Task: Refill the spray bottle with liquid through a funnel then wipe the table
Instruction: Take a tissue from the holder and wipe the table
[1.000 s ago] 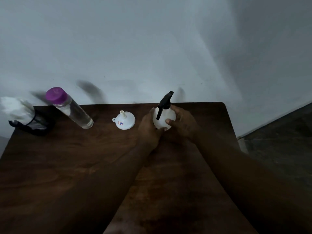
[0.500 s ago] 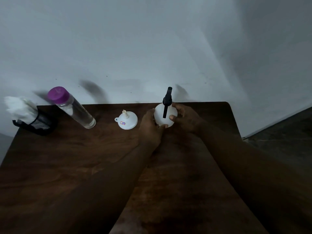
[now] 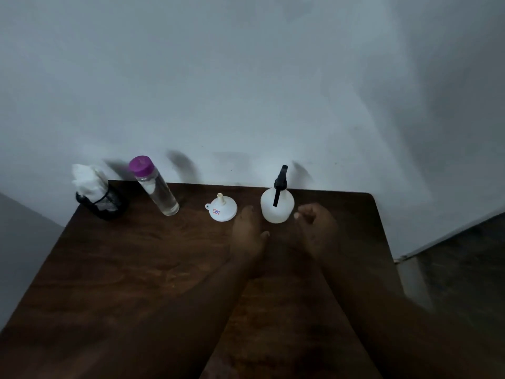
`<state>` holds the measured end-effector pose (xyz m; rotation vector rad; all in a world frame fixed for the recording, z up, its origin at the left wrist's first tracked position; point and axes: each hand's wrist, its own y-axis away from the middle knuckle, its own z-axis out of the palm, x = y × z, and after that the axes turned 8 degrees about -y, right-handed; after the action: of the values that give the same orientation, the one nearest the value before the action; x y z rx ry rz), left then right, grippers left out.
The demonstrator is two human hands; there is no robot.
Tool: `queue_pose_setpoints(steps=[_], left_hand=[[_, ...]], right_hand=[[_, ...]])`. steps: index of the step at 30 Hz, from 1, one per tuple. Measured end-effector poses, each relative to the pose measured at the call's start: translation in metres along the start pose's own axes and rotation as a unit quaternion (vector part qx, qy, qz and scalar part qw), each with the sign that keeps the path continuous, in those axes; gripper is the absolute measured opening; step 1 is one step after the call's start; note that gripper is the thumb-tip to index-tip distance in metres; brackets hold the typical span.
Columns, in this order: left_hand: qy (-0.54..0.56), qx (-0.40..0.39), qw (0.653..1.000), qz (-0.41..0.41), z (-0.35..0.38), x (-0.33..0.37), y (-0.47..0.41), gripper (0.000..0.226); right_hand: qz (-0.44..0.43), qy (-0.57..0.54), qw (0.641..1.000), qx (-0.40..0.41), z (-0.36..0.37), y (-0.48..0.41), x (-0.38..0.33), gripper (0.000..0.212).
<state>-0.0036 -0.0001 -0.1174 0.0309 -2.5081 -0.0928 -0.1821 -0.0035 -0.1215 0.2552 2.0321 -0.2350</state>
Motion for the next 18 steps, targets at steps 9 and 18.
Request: queue_pose_setpoints(steps=[9,18], left_hand=[[0.085,0.079,0.990,-0.076,-0.055,-0.003,0.053,0.042],[0.099,0.172,0.972,-0.126,-0.139,-0.097,0.053,0.024]], right_hand=[[-0.015,-0.034,0.994,-0.104,0.051,0.067,-0.076,0.006],[-0.031,-0.012,0.988,-0.152,0.167,0.084,-0.156,0.008]])
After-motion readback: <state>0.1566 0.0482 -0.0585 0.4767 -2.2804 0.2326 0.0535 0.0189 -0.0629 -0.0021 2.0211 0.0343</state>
